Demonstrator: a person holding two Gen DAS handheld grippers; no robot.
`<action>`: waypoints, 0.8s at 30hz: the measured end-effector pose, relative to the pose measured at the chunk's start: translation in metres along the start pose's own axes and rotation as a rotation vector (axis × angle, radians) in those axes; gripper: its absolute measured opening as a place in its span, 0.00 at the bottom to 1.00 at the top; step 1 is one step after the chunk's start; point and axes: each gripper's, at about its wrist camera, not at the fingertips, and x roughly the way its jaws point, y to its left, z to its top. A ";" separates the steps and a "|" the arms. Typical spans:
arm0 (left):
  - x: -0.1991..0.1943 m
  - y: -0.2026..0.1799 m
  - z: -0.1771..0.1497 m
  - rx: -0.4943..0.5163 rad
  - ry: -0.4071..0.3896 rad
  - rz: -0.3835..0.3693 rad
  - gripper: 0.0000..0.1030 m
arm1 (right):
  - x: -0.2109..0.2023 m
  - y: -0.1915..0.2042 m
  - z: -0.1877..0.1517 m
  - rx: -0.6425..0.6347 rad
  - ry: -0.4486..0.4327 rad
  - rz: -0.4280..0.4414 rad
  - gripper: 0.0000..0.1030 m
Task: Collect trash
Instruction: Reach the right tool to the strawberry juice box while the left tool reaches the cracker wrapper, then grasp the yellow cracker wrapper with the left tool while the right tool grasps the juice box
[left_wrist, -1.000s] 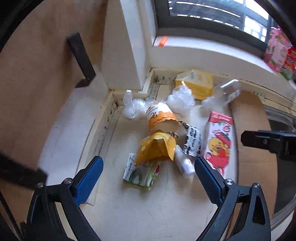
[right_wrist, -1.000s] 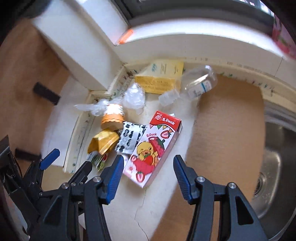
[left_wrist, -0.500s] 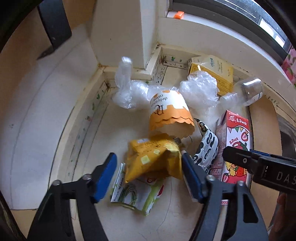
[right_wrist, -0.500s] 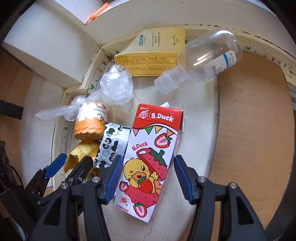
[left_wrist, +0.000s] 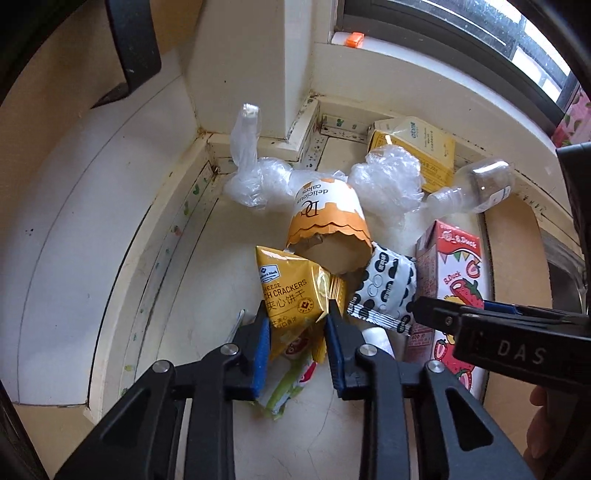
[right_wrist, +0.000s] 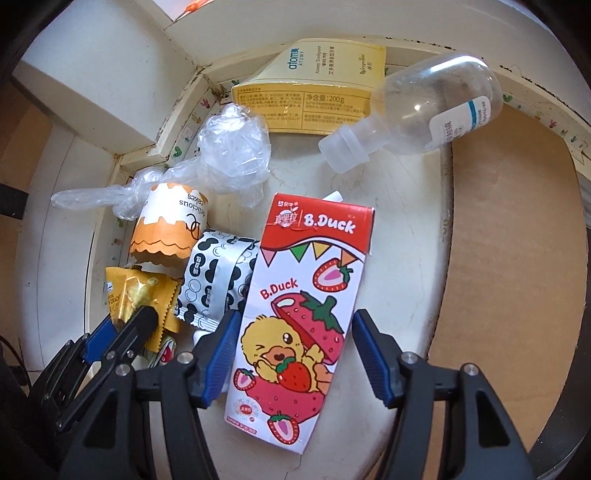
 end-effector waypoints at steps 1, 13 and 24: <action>-0.005 0.001 -0.001 -0.001 -0.006 -0.004 0.24 | -0.002 0.000 -0.003 -0.008 -0.015 0.000 0.60; -0.075 -0.016 -0.024 0.008 -0.087 -0.070 0.23 | -0.068 -0.016 -0.031 -0.096 -0.095 0.052 0.59; -0.164 -0.043 -0.093 0.083 -0.159 -0.220 0.22 | -0.152 -0.020 -0.126 -0.196 -0.179 0.038 0.59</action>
